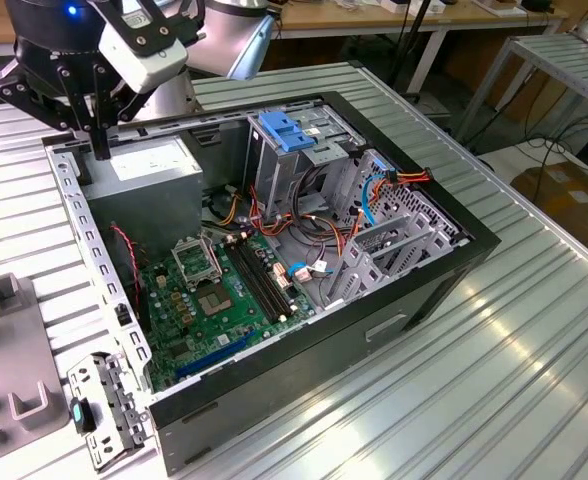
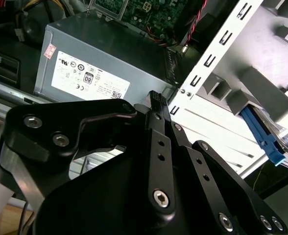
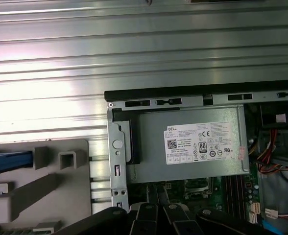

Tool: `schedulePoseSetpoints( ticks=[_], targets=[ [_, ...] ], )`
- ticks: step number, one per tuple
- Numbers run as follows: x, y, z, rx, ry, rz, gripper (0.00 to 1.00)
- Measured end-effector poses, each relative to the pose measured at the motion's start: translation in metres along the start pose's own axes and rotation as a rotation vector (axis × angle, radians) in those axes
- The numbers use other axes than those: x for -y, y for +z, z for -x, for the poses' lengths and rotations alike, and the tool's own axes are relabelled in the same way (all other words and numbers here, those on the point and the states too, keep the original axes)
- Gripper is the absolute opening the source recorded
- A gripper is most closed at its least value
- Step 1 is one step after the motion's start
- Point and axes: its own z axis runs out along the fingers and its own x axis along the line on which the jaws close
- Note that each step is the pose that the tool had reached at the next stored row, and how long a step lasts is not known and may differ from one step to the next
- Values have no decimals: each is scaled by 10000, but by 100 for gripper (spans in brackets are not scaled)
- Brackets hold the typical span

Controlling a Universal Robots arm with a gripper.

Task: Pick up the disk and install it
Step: 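Reach for the disk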

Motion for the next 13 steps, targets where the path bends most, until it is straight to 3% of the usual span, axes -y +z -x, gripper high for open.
schedulePoseSetpoints(
  ticks=[13],
  targets=[
    [5, 0, -64, -4, 1, -1, 11]
  ],
)
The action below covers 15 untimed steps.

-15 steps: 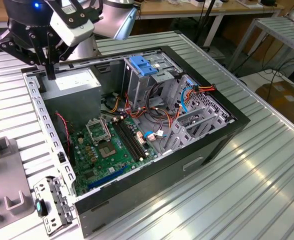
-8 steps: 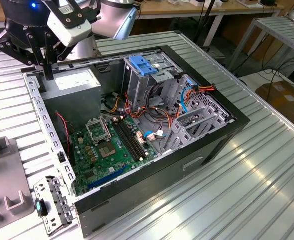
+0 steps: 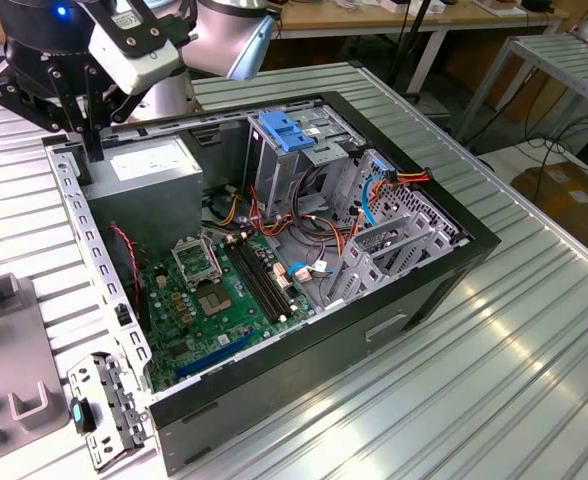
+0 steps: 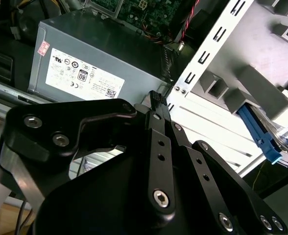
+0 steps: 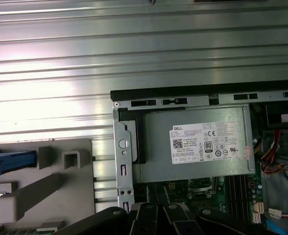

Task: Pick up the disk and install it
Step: 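Reach for the disk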

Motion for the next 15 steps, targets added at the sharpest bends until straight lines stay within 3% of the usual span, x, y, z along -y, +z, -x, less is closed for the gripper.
schedulePoseSetpoints(
  ticks=[15],
  targets=[
    [6, 1, -73, -6, 0, 0, 11]
  ],
)
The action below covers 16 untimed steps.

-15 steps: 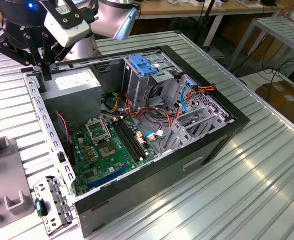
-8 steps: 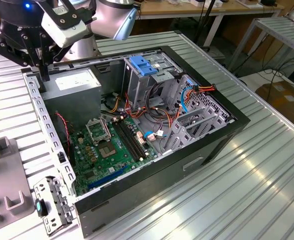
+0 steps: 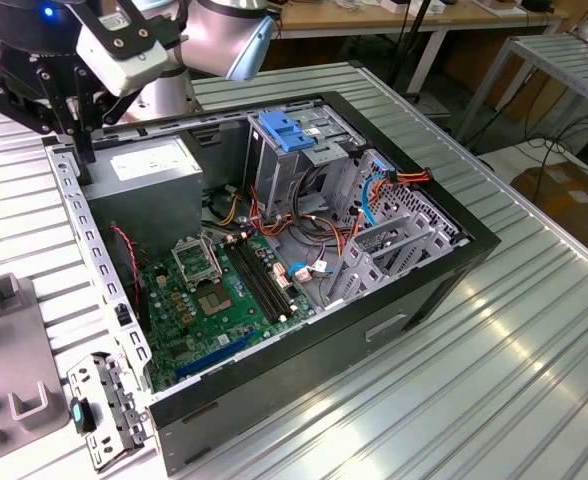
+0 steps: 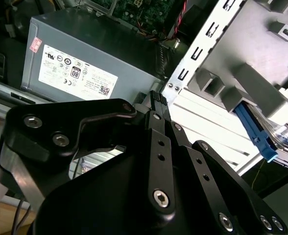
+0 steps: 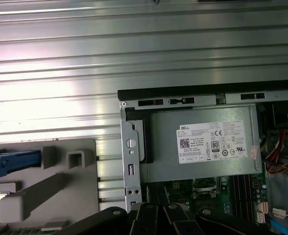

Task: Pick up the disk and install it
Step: 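Reach for the disk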

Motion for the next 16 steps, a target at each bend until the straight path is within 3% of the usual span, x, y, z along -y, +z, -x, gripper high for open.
schedulePoseSetpoints(
  ticks=[7, 16],
  targets=[
    [2, 0, -30, -4, 0, 0, 11],
    [9, 0, -123, -5, 1, -1, 11]
  ],
)
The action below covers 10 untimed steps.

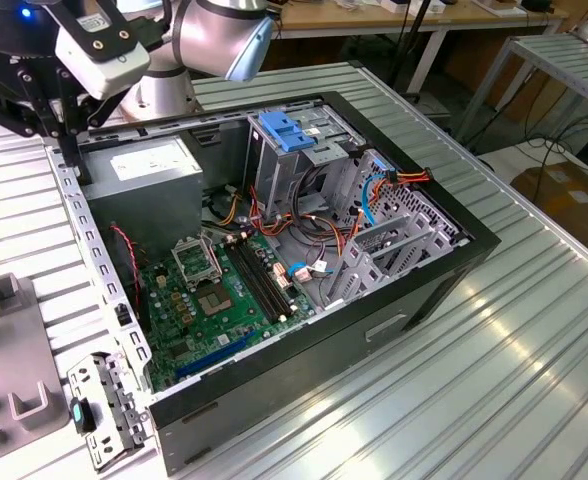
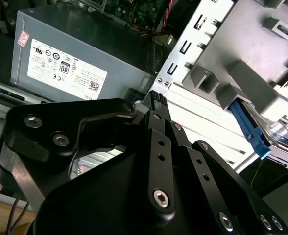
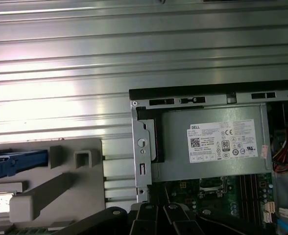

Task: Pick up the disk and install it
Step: 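Reach for the disk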

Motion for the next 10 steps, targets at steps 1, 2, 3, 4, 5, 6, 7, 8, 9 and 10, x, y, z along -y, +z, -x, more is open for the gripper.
schedulePoseSetpoints(
  ticks=[1, 2, 3, 4, 5, 6, 7, 8, 9, 10],
  targets=[
    [1, 0, -15, 0, 0, 0, 11],
    [2, 0, -27, 0, 0, 0, 11],
    [3, 0, -36, -1, 0, 0, 11],
    [4, 0, -55, -1, 0, 0, 11],
    [5, 0, -69, -2, 0, -1, 11],
    [6, 1, -85, -3, 0, 0, 11],
    [8, 1, -100, -4, 0, 0, 11],
    [8, 1, -108, -5, 0, 0, 11],
    [9, 1, -117, -5, 0, -1, 11],
    [10, 1, -128, -6, 0, 0, 11]
  ],
)
